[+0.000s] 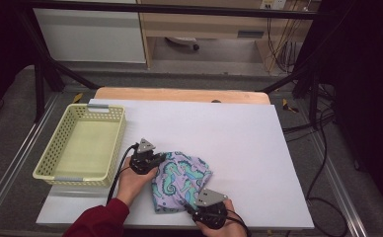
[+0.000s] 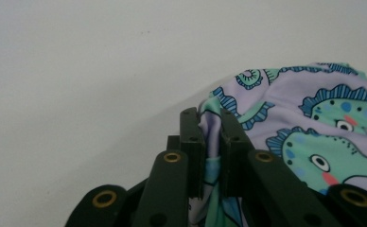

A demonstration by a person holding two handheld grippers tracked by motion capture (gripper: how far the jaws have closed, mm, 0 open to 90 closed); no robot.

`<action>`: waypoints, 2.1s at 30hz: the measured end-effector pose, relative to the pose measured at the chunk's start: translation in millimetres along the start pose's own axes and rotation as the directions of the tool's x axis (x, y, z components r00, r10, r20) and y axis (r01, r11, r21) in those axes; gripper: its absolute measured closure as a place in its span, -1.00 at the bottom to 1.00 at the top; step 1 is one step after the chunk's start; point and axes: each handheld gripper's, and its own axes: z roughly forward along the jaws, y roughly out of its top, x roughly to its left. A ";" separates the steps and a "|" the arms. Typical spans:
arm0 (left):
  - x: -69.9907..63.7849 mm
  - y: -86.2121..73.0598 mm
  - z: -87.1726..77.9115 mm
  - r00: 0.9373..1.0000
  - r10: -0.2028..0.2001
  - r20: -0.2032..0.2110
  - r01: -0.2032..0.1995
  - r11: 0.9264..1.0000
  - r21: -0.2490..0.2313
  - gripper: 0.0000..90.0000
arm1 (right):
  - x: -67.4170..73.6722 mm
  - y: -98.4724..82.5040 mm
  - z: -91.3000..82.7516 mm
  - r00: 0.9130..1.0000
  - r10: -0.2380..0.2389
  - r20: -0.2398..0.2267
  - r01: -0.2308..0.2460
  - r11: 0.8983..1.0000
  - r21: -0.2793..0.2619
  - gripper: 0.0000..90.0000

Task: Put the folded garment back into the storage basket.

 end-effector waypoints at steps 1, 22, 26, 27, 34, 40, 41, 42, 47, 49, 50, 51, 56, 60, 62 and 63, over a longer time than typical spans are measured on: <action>-0.4 1.9 -2.0 1.000 -0.001 0.006 0.001 1.000 -0.006 0.84 | -0.2 0.3 0.5 1.000 -0.003 -0.006 0.003 1.000 -0.002 0.61; -10.0 87.4 -29.5 0.995 0.066 0.077 -0.066 0.998 -0.007 0.87 | -24.1 50.8 10.2 0.997 -0.057 -0.055 0.058 0.998 0.010 0.75; -7.5 102.0 -28.4 0.995 0.059 0.087 -0.058 0.998 -0.013 0.86 | -36.4 64.9 11.1 0.997 -0.055 -0.052 0.055 0.998 0.008 0.75; -6.8 106.4 -29.0 0.994 0.070 0.085 -0.069 0.998 -0.013 0.87 | -38.2 67.3 11.0 0.997 -0.056 -0.053 0.057 0.998 0.007 0.75; -3.3 126.4 -33.7 0.991 0.056 0.119 -0.052 0.998 -0.035 0.87 | -48.2 89.0 12.6 0.994 -0.076 -0.074 0.076 0.997 0.008 0.74; 0.4 133.8 -37.7 0.990 0.042 0.135 -0.036 0.998 -0.045 0.87 | -47.6 102.6 20.6 0.990 -0.101 -0.100 0.102 0.995 0.006 0.74; 0.5 133.8 -38.9 0.990 0.043 0.135 -0.037 0.998 -0.044 0.87 | -47.1 104.7 21.6 0.989 -0.104 -0.103 0.106 0.994 0.008 0.74; 0.6 134.1 -40.8 0.990 0.043 0.133 -0.038 0.998 -0.046 0.87 | -46.5 106.9 22.2 0.989 -0.106 -0.106 0.107 0.994 0.009 0.74; 4.7 140.6 -45.4 0.992 0.036 0.123 -0.030 0.998 -0.049 0.87 | -42.8 117.2 21.4 0.985 -0.121 -0.120 0.122 0.992 0.007 0.74; 7.1 143.2 -48.3 0.992 0.038 0.118 -0.032 0.998 -0.049 0.87 | -43.4 120.9 20.7 0.986 -0.114 -0.120 0.116 0.993 0.003 0.74; 8.4 144.6 -50.7 0.993 0.042 0.114 -0.036 0.998 -0.052 0.87 | -44.1 122.7 20.7 0.986 -0.113 -0.120 0.114 0.993 0.000 0.74; 10.4 145.9 -53.2 0.993 0.052 0.105 -0.046 0.997 -0.055 0.87 | -45.1 125.1 20.8 0.986 -0.111 -0.122 0.111 0.994 -0.003 0.74; 19.6 150.7 -62.0 0.995 0.031 0.099 -0.024 0.998 -0.066 0.87 | -44.5 135.2 22.4 0.985 -0.110 -0.130 0.109 0.994 -0.011 0.74; 26.4 154.3 -66.6 0.995 0.028 0.094 -0.022 0.998 -0.064 0.87 | -43.7 144.8 22.9 0.984 -0.114 -0.139 0.113 0.994 -0.012 0.74; 30.5 154.9 -67.5 0.995 0.005 0.098 0.001 0.998 -0.061 0.87 | -44.9 148.3 24.0 0.983 -0.111 -0.148 0.110 0.994 -0.013 0.74; 33.6 155.9 -68.7 0.995 -0.007 0.103 0.014 0.998 -0.062 0.87 | -45.7 150.0 24.7 0.983 -0.106 -0.151 0.106 0.994 -0.011 0.74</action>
